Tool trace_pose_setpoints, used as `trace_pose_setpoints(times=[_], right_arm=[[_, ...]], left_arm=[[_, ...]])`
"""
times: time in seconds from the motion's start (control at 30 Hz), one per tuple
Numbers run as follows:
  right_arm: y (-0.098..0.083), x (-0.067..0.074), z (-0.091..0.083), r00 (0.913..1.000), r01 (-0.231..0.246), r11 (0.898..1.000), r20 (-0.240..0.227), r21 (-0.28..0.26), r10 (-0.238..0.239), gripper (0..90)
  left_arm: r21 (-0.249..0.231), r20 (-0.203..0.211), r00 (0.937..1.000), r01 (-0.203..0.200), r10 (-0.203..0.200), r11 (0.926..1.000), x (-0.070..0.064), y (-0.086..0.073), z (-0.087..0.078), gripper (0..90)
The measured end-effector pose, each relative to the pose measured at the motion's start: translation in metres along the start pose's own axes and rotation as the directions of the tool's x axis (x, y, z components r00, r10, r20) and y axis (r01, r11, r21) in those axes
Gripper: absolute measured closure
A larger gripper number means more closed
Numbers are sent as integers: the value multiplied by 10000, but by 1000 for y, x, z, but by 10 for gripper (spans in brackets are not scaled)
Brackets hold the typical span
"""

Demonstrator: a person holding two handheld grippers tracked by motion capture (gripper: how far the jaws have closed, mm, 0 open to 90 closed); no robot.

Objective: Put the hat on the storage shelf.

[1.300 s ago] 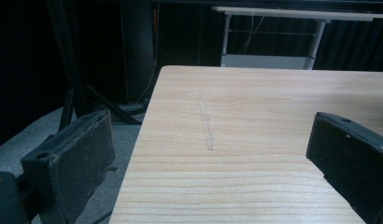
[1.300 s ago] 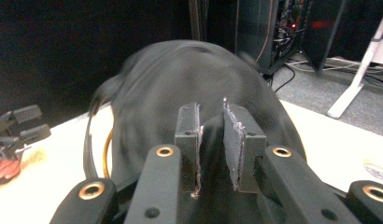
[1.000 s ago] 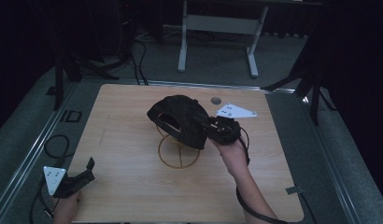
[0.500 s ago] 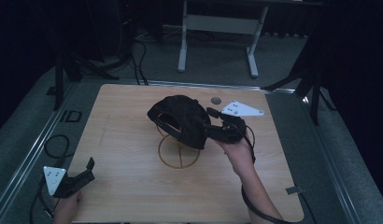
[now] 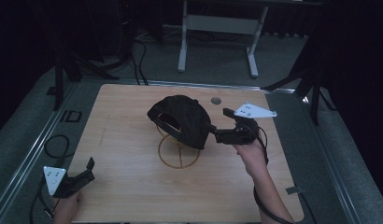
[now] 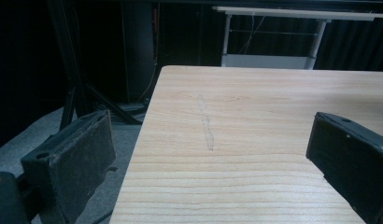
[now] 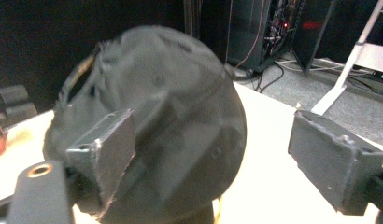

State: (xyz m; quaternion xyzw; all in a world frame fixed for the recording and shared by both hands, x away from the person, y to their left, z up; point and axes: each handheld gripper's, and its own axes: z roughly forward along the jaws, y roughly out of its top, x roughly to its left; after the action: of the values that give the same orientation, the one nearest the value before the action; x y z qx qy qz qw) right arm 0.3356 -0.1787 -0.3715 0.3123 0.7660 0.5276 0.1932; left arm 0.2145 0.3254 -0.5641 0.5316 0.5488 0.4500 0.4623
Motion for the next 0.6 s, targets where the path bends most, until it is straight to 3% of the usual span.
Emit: trace_pose_setpoints(times=[0.6], right_arm=[[-40, -31, -23, 9961, 186, 9998, 859, -24, -183, 136]], left_arm=[[-16, 8, 10000, 4, -4, 10000, 0, 0, 0, 18]])
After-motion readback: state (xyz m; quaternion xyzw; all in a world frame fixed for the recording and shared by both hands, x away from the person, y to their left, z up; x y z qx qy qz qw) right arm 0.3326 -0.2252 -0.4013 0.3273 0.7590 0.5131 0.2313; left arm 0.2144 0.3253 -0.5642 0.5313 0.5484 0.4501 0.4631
